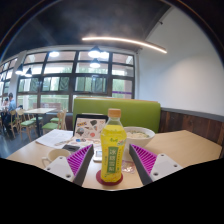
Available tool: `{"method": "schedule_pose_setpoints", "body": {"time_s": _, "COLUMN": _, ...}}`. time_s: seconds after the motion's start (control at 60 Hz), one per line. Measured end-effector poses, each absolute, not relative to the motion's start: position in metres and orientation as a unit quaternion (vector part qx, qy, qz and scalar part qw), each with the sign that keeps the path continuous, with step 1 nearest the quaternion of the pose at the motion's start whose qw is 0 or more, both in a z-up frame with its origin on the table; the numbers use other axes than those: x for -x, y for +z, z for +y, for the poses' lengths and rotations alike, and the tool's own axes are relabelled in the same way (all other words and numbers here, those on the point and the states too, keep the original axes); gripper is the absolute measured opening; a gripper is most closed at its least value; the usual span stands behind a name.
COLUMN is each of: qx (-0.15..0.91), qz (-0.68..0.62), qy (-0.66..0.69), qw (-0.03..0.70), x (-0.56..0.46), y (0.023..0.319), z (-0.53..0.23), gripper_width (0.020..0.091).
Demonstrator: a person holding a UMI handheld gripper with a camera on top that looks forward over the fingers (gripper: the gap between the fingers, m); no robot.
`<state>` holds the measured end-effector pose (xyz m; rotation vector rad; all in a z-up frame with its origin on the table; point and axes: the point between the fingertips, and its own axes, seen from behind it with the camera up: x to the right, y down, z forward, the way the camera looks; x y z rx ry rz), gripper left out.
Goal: Pour water
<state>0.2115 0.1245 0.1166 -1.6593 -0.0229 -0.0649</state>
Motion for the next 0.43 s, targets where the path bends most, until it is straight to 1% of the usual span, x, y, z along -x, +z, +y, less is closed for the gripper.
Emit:
{"method": "schedule_pose_setpoints", "body": {"time_s": 0.183, "qx": 0.738, "qz": -0.007, "qy": -0.028, "qw": 0.674, "x": -0.175, "y": 0.155, "z": 0.032, "gripper_width": 0.0819}}
{"method": "schedule_pose_setpoints", "body": {"time_s": 0.433, "qx": 0.747, "qz": 0.007, "qy": 0.048, "qw": 0.662, "x": -0.100, "y": 0.169, "z": -0.091, "gripper_width": 0.0819}}
